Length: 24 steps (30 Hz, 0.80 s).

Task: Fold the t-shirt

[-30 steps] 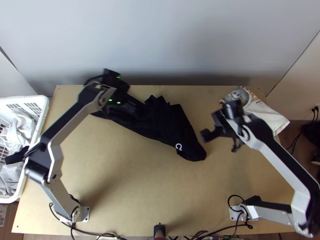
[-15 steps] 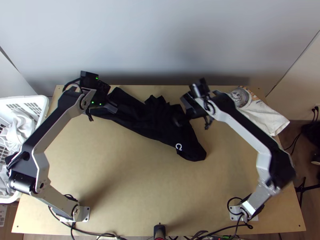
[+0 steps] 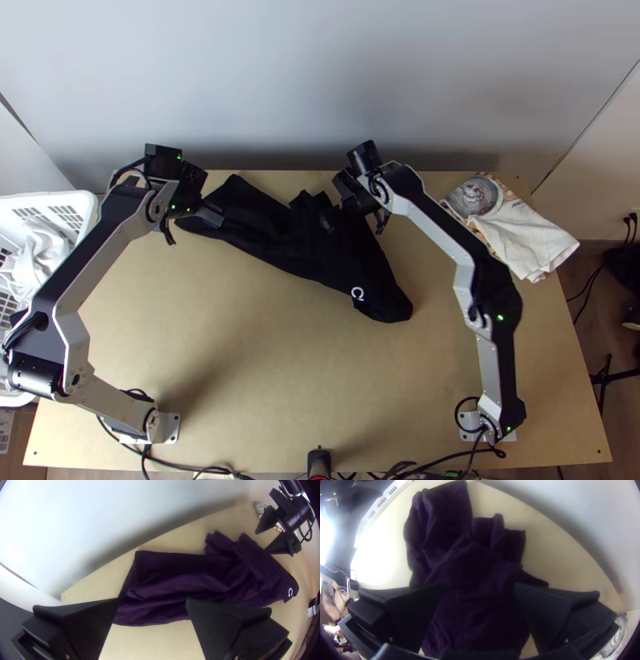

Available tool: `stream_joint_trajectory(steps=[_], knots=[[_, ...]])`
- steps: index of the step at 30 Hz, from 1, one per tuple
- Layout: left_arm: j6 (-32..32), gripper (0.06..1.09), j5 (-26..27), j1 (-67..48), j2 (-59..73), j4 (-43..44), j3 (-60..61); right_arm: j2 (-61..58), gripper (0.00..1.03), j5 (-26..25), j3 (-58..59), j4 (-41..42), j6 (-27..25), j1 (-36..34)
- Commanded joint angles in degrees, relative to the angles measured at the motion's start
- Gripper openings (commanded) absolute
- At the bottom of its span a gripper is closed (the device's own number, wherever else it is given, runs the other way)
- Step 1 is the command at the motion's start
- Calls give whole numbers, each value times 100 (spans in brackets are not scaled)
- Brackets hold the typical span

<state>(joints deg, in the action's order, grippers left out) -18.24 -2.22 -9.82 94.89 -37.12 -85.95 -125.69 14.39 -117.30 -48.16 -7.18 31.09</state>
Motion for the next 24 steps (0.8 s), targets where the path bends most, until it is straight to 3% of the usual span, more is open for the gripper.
stream_joint_trajectory(steps=[1,11,14,20,21,24], knots=[[-13,104,-15,165,-155,3,193,-799,98,64,-900,-114,32,-182],[-4,104,-15,288,-261,12,386,-1204,97,55,-1076,-141,68,-341],[-4,104,-15,288,-287,21,386,-1256,87,64,-1059,-273,147,-367],[5,104,-15,376,-296,30,404,-1177,86,99,-918,-826,191,-367],[22,104,-7,394,-287,39,413,-1107,80,125,-821,-835,182,-358],[84,104,-7,446,-234,65,448,-922,34,213,-672,-765,182,-349]])
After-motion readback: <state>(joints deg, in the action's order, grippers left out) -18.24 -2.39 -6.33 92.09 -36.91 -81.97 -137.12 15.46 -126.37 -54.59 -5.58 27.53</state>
